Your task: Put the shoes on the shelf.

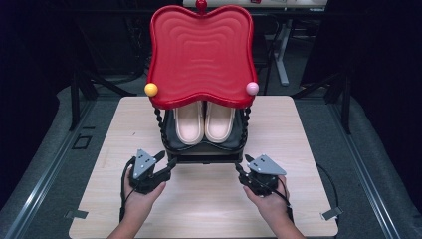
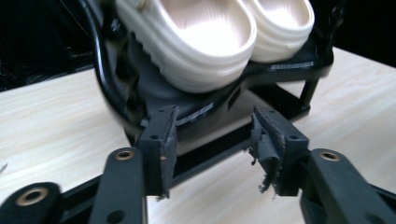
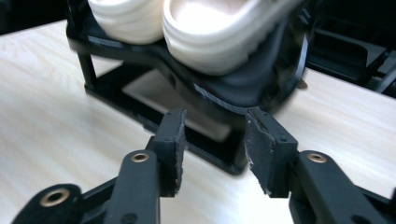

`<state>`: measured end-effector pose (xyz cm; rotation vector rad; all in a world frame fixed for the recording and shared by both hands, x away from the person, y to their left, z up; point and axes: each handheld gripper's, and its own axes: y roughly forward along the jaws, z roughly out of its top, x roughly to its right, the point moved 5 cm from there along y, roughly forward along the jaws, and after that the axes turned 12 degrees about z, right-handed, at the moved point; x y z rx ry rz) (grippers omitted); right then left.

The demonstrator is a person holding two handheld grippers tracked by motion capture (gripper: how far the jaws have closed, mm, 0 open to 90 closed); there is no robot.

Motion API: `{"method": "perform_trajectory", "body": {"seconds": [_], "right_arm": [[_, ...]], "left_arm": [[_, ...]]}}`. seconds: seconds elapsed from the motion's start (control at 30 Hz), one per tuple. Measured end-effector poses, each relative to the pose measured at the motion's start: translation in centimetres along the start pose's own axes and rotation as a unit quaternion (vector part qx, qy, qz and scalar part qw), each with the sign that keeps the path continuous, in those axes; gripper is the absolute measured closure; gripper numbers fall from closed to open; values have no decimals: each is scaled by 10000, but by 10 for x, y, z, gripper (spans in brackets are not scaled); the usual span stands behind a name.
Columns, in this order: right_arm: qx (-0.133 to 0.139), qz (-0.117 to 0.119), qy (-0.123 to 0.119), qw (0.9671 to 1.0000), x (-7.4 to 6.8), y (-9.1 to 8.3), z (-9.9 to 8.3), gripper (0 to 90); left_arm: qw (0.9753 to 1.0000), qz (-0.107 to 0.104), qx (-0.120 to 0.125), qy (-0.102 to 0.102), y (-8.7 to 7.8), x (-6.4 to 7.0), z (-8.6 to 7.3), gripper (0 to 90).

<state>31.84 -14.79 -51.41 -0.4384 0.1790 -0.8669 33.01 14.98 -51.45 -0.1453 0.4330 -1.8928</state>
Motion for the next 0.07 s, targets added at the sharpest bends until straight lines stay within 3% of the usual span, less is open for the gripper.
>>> {"method": "perform_trajectory", "body": {"seconds": [0.07], "right_arm": [[-2,-35,26,10000,5,-8,-10,548]], "left_arm": [[10000,15,-53,83,-3,-5,-7,479]]}}
